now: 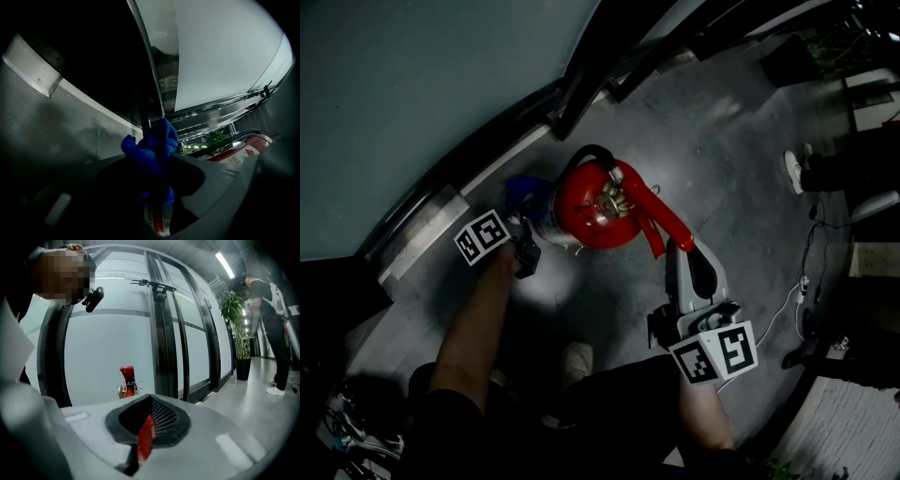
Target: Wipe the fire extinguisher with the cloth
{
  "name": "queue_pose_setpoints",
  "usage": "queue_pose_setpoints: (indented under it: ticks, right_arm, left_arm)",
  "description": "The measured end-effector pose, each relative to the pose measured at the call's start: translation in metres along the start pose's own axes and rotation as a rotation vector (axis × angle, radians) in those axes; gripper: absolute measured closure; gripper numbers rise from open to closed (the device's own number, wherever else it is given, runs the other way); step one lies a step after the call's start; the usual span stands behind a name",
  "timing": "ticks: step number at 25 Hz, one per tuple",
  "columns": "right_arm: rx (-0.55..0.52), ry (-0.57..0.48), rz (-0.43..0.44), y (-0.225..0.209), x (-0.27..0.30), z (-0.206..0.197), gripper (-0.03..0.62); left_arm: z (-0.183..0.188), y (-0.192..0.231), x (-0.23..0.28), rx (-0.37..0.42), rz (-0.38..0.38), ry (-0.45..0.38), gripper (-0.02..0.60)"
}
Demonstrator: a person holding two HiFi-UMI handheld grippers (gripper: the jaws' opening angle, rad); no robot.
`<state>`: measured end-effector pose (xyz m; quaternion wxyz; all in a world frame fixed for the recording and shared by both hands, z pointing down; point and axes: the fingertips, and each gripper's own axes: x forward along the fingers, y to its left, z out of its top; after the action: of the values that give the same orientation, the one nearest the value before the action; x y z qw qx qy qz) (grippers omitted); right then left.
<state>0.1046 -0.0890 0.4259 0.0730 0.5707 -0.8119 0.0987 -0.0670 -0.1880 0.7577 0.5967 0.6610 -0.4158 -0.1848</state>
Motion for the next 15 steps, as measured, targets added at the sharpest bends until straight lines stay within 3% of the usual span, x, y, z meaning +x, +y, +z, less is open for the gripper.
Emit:
queue_pose_setpoints:
  ticks: [2, 6, 7, 8, 11, 13, 15]
  right_arm:
    - [0.006, 0.005, -0.001, 0.0, 0.0, -0.001, 0.591]
    - [-0.003, 0.002, 0.003, 0.002, -0.004, 0.002, 0.591]
    - [-0.008, 0.001, 0.004, 0.003, -0.004, 0.003, 0.591]
    - [-0.013, 0.0, 0.005, 0.004, -0.004, 0.004, 0.591]
    - [-0.012, 0.002, 0.01, 0.005, -0.002, 0.003, 0.591]
    - [-0.001, -0.006, 0.015, 0.007, 0.001, 0.004, 0.591]
    - [-0.006, -0.014, 0.018, 0.008, 0.002, 0.006, 0.591]
  left_arm:
    - [0.001, 0.002, -0.004, -0.033, 0.008, -0.032, 0.414]
    - [0.021, 0.012, -0.022, -0.156, 0.019, -0.211, 0.417]
    - [0.023, 0.015, -0.025, -0.164, 0.021, -0.22, 0.419]
    - [0.021, 0.017, -0.026, -0.147, 0.025, -0.191, 0.419]
    - [-0.005, 0.012, -0.019, -0.051, 0.011, 0.005, 0.419]
    - [-0.019, 0.008, -0.016, -0.068, -0.009, 0.066, 0.417]
    - [-0.026, 0.014, -0.017, -0.106, 0.018, 0.083, 0.417]
